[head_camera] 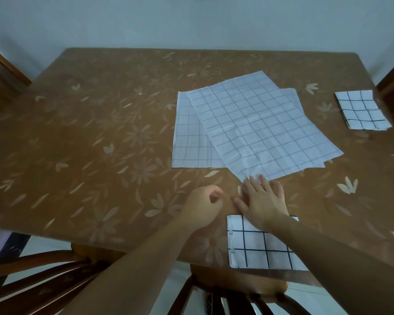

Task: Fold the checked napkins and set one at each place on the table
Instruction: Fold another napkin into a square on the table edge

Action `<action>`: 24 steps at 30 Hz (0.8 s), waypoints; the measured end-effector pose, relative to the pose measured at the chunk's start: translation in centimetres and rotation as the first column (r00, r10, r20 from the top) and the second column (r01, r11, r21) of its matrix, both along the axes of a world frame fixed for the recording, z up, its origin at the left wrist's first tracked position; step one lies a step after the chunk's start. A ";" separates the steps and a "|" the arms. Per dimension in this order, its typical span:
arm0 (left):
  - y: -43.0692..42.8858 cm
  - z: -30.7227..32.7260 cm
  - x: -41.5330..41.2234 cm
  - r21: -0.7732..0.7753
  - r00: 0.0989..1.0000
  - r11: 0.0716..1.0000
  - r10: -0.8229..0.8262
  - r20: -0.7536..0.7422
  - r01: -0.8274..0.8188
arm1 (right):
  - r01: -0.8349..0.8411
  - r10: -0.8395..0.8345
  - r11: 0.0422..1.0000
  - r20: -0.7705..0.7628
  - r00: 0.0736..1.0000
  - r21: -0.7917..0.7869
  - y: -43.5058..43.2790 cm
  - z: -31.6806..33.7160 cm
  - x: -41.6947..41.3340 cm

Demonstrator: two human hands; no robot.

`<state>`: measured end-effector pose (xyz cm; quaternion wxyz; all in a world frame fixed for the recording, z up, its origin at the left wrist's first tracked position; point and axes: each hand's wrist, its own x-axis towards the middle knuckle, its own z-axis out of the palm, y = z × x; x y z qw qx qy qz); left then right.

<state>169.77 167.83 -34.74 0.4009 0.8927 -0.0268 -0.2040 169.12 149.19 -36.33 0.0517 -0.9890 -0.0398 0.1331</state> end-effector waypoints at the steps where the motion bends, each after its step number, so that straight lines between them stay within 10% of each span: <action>1: -0.1 0.0 0.1 0.002 1.000 1.000 -0.002 0.008 0.002 | 0.008 -0.010 0.998 0.042 0.999 0.061 0.0 0.3 0.0; 11: -1.1 1.6 1.8 0.245 0.939 0.967 -0.145 0.312 0.068 | -0.231 0.004 0.791 0.373 0.928 0.566 1.2 5.9 -2.2; 24: -2.2 7.3 -3.9 -0.074 0.932 0.996 -0.013 0.361 0.043 | -0.062 -0.003 0.933 0.181 0.984 0.353 -6.3 7.6 -7.2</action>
